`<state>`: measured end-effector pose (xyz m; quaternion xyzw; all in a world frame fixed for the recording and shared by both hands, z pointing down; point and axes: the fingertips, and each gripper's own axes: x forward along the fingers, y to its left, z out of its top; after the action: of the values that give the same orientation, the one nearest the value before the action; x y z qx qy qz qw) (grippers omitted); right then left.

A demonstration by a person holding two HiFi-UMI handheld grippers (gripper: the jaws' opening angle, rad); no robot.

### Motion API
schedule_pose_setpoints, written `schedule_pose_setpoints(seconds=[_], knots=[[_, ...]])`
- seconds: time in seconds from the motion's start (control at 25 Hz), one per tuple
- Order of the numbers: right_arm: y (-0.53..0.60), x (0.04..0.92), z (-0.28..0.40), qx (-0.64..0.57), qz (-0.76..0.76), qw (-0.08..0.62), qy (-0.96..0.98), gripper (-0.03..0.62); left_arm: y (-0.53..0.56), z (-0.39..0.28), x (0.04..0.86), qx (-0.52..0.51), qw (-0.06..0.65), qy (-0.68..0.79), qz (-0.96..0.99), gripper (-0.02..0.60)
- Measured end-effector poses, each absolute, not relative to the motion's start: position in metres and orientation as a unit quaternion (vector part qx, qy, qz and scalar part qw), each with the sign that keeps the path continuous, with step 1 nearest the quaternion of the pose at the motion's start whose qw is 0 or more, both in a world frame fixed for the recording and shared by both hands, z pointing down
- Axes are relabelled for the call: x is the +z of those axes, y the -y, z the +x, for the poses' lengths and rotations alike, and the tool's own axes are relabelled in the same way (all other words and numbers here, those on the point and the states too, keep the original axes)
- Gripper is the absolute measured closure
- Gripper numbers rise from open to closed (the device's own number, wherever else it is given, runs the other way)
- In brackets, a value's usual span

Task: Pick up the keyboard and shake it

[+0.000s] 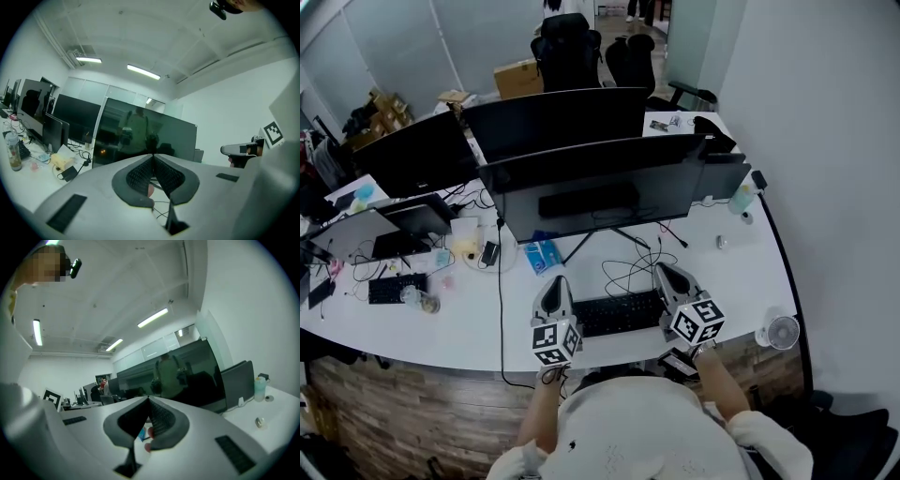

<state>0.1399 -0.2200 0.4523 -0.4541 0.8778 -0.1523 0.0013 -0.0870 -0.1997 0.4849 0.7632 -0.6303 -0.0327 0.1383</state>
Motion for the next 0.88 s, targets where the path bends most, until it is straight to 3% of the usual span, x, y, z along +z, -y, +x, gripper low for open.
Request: schedule_pose_setpoints(seconds=[0.52, 0.88], knots=[[0.216, 0.333, 0.122, -0.084, -0.432, 0.078, -0.895, 0.592, 0.197, -0.086, 0.375, -0.089, 0.021, 0.63, 0.771, 0.563], [0.217, 0.324, 0.104, -0.073, -0.423, 0.079, -0.9, 0.592, 0.195, -0.1, 0.359, -0.093, 0.006, 0.646, 0.758, 0.563]])
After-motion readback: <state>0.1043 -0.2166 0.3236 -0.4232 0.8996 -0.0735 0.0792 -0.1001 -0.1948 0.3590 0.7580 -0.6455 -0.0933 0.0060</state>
